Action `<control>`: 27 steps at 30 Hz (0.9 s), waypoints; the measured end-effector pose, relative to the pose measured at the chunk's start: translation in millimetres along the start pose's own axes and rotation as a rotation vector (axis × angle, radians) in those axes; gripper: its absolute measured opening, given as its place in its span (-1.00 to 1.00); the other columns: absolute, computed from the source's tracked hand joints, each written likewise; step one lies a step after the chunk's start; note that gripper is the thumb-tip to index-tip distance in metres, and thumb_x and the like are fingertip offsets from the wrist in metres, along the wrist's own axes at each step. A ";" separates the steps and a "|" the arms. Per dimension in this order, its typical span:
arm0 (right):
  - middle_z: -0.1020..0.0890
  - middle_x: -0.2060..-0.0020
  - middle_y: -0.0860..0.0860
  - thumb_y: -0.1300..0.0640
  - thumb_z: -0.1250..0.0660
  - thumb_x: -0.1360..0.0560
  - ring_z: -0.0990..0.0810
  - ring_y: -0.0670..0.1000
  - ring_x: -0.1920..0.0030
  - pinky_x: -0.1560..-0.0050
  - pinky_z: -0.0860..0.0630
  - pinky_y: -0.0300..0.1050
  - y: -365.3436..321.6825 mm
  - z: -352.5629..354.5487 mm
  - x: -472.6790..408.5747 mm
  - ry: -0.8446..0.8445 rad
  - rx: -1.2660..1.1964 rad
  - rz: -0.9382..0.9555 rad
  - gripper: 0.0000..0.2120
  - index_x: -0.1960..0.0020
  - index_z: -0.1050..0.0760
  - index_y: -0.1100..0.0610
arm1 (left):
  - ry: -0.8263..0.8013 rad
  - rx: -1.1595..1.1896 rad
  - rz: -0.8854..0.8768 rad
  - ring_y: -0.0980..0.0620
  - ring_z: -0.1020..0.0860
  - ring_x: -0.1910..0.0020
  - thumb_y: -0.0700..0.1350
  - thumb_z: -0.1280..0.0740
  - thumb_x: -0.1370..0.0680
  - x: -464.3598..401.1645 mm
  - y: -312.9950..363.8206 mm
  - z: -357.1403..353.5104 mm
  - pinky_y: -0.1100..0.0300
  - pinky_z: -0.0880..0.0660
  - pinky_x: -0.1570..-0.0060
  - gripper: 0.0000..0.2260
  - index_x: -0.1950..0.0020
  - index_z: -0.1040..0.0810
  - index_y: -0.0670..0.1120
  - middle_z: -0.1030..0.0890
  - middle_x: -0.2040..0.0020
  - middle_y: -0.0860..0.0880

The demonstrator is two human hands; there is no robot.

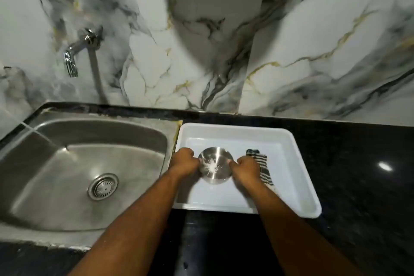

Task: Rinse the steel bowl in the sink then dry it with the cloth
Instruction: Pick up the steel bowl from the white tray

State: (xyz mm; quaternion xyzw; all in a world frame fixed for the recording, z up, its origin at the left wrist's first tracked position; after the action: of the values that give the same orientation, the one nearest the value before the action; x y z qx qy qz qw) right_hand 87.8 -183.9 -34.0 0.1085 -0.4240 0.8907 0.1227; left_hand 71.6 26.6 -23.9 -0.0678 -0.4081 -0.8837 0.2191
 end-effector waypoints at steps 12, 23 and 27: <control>-0.70 0.14 0.28 0.18 -0.29 -0.50 -0.70 0.25 0.12 0.05 -0.67 0.13 -7.9 -19.6 -16.3 -0.005 0.010 -0.017 -0.76 0.02 -0.61 0.35 | 0.065 -0.020 0.063 -0.14 -0.58 0.27 -0.26 -0.36 -0.28 -10.8 -6.6 -5.0 0.14 -0.53 0.31 -0.95 0.29 -0.59 -0.19 -0.68 0.21 -0.21; -0.69 0.31 0.25 0.10 -0.38 -0.45 -0.71 0.25 0.29 0.17 -0.69 0.17 -214.8 -132.7 52.6 -0.024 -0.174 0.143 -0.76 0.30 -0.54 0.24 | 0.233 0.202 -0.042 -0.26 -0.68 0.20 -0.31 -0.37 -0.29 -20.0 -74.7 246.1 -0.18 -0.65 0.21 -0.92 0.30 -0.58 -0.34 -0.66 0.24 -0.36; -0.66 0.43 0.21 0.06 -0.40 -0.49 -0.66 0.10 0.55 0.51 -0.63 -0.13 -253.7 -211.2 71.6 -0.085 -0.280 0.024 -0.69 0.23 -0.58 0.33 | 0.204 0.093 -0.053 -0.21 -0.68 0.17 -0.23 -0.40 -0.40 -38.0 -122.0 318.5 0.03 -0.64 0.17 -0.88 0.33 -0.60 -0.23 -0.69 0.21 -0.28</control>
State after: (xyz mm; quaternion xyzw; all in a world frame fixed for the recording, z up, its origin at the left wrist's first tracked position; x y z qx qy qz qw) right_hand 80.0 145.2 41.8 0.1229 -0.5500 0.8190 0.1079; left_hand 32.7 348.0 89.9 0.0437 -0.4256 -0.8717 0.2390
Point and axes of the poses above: each hand's wrist, its own x-axis away from the middle knuckle, its own z-axis out of the back of the hand, y = z × x, the point moved 8 cm from there along -x, towards the middle knuckle
